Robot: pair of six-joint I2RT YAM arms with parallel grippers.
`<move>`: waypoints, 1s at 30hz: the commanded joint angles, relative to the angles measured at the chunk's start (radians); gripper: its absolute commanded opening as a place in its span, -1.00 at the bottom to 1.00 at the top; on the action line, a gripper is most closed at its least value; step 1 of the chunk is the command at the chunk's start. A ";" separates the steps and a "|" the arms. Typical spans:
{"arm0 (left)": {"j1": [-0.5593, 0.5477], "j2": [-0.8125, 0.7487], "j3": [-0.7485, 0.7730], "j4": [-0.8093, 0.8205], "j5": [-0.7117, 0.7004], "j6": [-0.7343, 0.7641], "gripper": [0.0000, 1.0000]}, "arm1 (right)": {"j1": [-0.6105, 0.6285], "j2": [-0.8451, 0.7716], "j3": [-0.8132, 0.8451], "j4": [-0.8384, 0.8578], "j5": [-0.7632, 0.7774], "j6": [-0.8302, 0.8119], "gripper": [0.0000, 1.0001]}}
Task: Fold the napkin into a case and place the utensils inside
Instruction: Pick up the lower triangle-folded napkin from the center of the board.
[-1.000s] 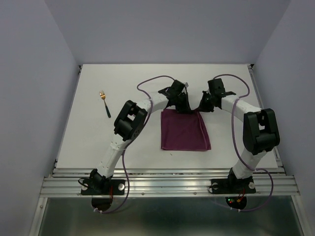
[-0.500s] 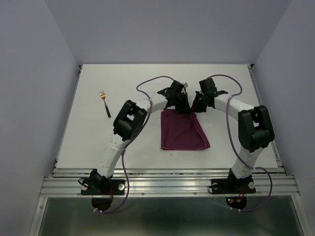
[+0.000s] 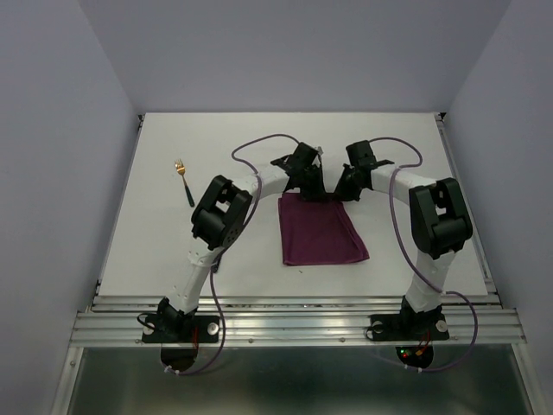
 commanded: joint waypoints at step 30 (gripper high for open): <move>0.047 -0.213 -0.369 -0.014 -0.145 0.100 -1.00 | 0.050 -0.050 0.066 -0.104 0.089 0.058 -0.99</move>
